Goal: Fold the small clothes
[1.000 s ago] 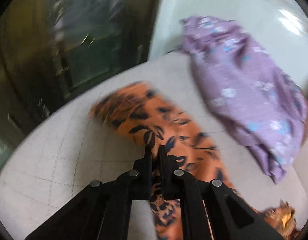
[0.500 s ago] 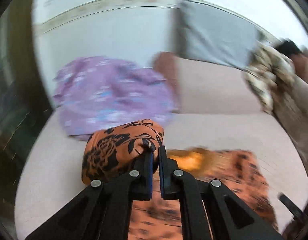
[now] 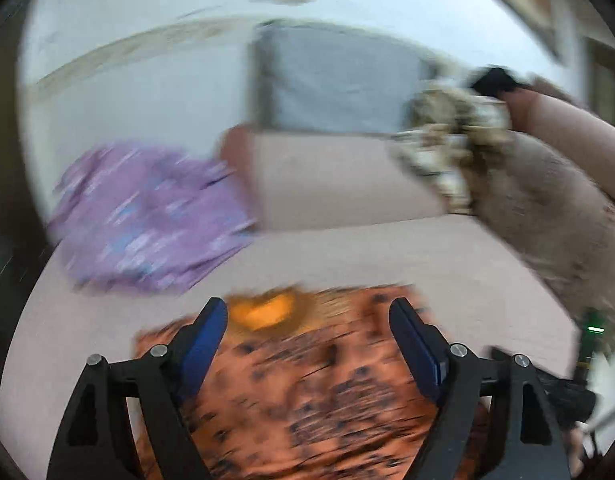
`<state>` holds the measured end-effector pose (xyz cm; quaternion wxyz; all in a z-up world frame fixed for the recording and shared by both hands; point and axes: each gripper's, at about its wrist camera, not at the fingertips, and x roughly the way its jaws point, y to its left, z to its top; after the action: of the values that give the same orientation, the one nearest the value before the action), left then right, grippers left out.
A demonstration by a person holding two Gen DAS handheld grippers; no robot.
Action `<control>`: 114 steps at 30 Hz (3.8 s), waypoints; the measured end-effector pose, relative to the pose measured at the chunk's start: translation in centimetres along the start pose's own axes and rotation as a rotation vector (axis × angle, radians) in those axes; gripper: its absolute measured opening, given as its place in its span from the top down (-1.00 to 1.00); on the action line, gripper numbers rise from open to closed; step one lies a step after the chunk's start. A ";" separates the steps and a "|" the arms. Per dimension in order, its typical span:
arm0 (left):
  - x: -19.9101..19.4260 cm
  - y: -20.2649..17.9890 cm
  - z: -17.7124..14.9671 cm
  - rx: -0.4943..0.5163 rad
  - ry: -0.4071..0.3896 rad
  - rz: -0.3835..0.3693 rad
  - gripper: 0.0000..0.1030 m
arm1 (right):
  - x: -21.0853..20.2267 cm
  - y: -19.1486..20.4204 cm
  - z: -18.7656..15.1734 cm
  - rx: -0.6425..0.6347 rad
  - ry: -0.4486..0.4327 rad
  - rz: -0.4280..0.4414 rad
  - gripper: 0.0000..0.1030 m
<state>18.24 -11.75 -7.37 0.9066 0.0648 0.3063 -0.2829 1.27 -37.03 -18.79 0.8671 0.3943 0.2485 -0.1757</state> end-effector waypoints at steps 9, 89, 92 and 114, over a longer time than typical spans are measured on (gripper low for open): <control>6.4 11.4 -10.8 -0.283 0.215 0.428 -0.61 | 2.8 7.5 -6.3 -0.416 0.125 -0.027 -0.55; -12.7 -6.8 -9.2 0.032 -0.109 0.275 -0.93 | -18.5 4.2 -4.7 -0.311 -0.253 0.044 -0.54; -14.3 -7.1 -8.3 0.004 -0.142 0.263 -0.93 | -21.1 5.7 -4.2 -0.319 -0.312 0.102 -0.54; -16.2 -0.7 -9.0 -0.111 -0.092 0.489 -1.00 | -18.1 14.2 -9.5 -0.552 -0.179 0.111 -0.54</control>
<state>2.63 -2.08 -5.01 0.9633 0.0739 0.2548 -0.0408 -9.10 -18.84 -5.39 0.9683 0.1395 0.1875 -0.0878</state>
